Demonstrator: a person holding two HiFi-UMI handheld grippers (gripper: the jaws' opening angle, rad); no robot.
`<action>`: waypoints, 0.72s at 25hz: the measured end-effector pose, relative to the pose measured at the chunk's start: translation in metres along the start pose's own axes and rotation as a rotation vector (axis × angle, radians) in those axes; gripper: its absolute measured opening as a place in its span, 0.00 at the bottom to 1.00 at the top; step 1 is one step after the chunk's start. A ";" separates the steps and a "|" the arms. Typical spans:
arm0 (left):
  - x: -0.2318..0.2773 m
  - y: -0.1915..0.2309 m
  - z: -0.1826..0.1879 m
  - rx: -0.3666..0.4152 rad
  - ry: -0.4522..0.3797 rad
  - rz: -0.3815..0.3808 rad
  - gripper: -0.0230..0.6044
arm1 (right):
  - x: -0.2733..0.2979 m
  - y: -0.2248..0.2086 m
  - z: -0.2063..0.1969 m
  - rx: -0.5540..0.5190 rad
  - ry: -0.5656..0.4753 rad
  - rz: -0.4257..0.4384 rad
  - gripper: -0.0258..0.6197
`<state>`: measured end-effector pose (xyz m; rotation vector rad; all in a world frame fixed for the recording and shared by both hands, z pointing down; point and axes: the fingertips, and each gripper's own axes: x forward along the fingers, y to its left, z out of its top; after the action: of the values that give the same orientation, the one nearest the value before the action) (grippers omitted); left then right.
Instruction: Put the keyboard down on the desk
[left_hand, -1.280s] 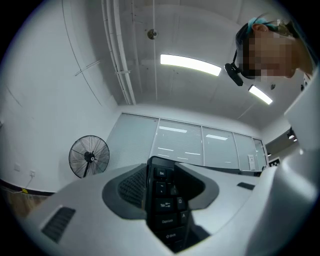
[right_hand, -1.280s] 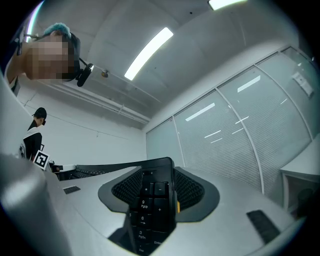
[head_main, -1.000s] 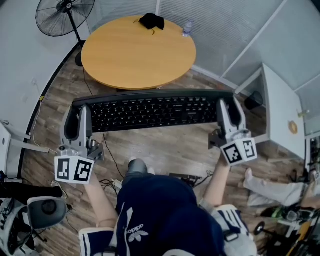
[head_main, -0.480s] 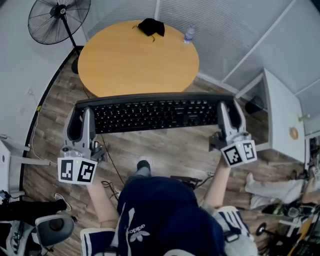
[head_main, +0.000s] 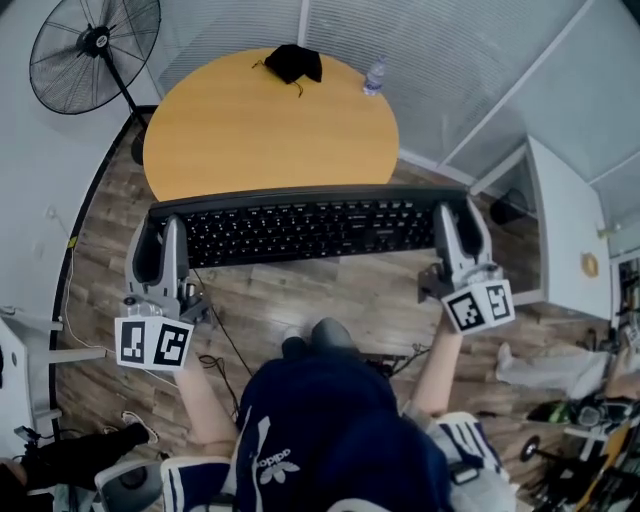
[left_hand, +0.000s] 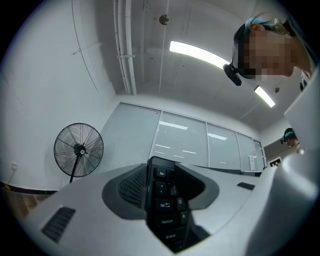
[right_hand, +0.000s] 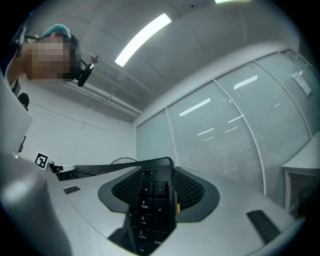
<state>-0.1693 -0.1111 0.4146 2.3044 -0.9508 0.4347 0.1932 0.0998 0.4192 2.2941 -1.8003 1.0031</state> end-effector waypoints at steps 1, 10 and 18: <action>0.000 0.000 -0.001 -0.001 0.001 -0.001 0.29 | 0.000 0.000 0.000 -0.001 -0.002 0.000 0.33; -0.002 0.002 -0.005 -0.021 0.006 0.012 0.29 | 0.002 -0.001 -0.001 -0.015 0.012 -0.001 0.33; -0.004 0.002 -0.005 -0.036 -0.007 0.034 0.29 | 0.004 -0.002 0.000 -0.008 0.023 0.006 0.33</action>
<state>-0.1742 -0.1071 0.4173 2.2618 -0.9944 0.4209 0.1954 0.0969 0.4215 2.2645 -1.8001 1.0168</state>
